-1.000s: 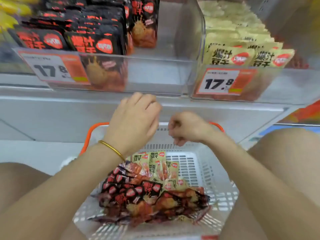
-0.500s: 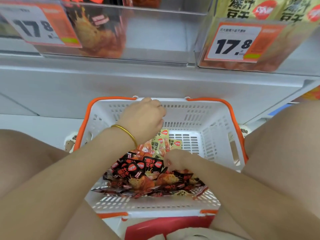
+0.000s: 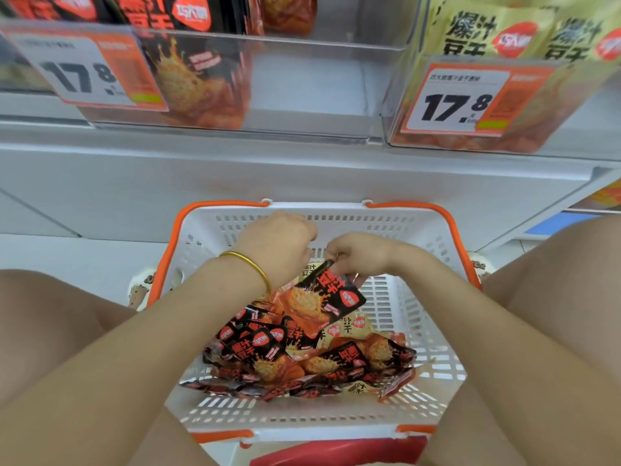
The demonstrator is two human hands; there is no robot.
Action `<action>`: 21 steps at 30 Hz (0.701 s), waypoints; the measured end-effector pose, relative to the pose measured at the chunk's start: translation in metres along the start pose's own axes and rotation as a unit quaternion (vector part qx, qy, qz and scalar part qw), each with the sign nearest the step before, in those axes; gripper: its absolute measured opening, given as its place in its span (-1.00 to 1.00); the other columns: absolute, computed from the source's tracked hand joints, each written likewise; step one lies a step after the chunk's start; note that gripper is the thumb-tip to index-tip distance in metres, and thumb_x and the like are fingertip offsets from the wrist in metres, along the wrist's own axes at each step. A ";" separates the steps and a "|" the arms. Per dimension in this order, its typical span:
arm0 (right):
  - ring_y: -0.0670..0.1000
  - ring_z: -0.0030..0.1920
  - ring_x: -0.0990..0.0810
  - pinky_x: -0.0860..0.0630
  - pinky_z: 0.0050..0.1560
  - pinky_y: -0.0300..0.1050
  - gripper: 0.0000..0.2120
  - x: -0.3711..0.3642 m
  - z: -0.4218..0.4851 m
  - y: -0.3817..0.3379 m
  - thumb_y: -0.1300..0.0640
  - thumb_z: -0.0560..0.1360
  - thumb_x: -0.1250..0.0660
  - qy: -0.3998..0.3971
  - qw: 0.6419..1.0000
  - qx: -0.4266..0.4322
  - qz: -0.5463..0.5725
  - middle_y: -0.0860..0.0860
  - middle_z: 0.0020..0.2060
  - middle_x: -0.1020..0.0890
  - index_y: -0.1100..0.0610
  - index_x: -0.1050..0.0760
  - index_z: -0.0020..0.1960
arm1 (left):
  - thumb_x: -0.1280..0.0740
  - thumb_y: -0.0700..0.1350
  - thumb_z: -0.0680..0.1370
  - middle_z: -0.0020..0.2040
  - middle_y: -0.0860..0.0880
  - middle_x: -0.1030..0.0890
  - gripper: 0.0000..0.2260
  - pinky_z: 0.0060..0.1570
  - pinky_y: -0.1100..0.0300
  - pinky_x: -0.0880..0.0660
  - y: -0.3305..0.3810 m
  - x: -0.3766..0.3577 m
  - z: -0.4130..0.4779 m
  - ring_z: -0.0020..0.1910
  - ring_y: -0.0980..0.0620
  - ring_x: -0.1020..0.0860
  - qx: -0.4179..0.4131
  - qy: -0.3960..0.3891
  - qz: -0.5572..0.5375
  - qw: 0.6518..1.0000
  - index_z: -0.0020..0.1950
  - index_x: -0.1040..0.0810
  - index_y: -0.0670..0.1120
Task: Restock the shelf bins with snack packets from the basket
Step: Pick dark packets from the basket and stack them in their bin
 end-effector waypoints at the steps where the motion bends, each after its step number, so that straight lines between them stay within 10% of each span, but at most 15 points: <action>1: 0.00 -0.29 -0.55 -0.58 -0.19 -0.08 -0.79 0.008 -0.008 -0.008 0.30 0.57 -0.21 -0.001 1.000 0.012 0.018 0.04 -0.29 -0.50 0.10 -0.36 -0.21 | -0.17 -0.05 0.60 0.28 -0.05 -0.48 -0.72 0.19 0.00 -0.43 -0.003 -0.002 0.001 0.26 -0.05 -0.43 0.011 -0.017 -0.022 1.000 0.29 -0.44 -0.05; 6: -0.09 -0.31 -0.58 -0.56 -0.28 -0.26 -0.84 0.038 -0.040 -0.037 0.28 0.58 -0.22 0.020 0.992 0.072 0.101 0.05 -0.27 -0.57 0.12 -0.42 -0.16 | -0.31 -0.09 0.55 0.19 -0.04 -0.55 -0.70 0.11 0.13 -0.46 -0.004 -0.004 0.003 0.13 -0.01 -0.52 0.035 -0.072 -0.201 0.976 0.28 -0.45 -0.07; 15: 0.04 -0.22 -0.63 -0.63 -0.24 -0.09 -0.68 0.067 -0.072 -0.045 -0.04 0.46 -0.26 0.118 0.889 0.106 0.429 0.11 -0.17 -0.64 0.18 -0.53 0.04 | -0.35 -0.29 0.51 -0.35 -0.04 -0.52 -0.82 -0.38 0.32 -0.38 -0.036 0.053 -0.008 -0.43 0.15 -0.44 0.084 0.095 -0.485 0.865 -0.24 -0.47 -0.08; 21: 0.03 -0.15 -0.63 -0.63 -0.19 0.02 -0.70 0.087 -0.111 -0.114 0.33 0.39 -0.43 0.193 0.893 0.226 0.337 0.04 -0.09 -0.65 0.10 -0.53 0.08 | -0.38 -0.22 0.50 -0.26 -0.05 -0.60 -0.96 -0.28 0.27 -0.47 -0.053 0.128 -0.027 -0.34 0.13 -0.52 0.045 0.247 -0.532 0.809 -0.12 -0.56 -0.10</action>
Point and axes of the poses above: each hand's wrist, its own z-axis towards the middle knuckle, its own x-axis out of the back of the hand, y = z × x, the point moved 8 cm from there along z, towards the middle knuckle
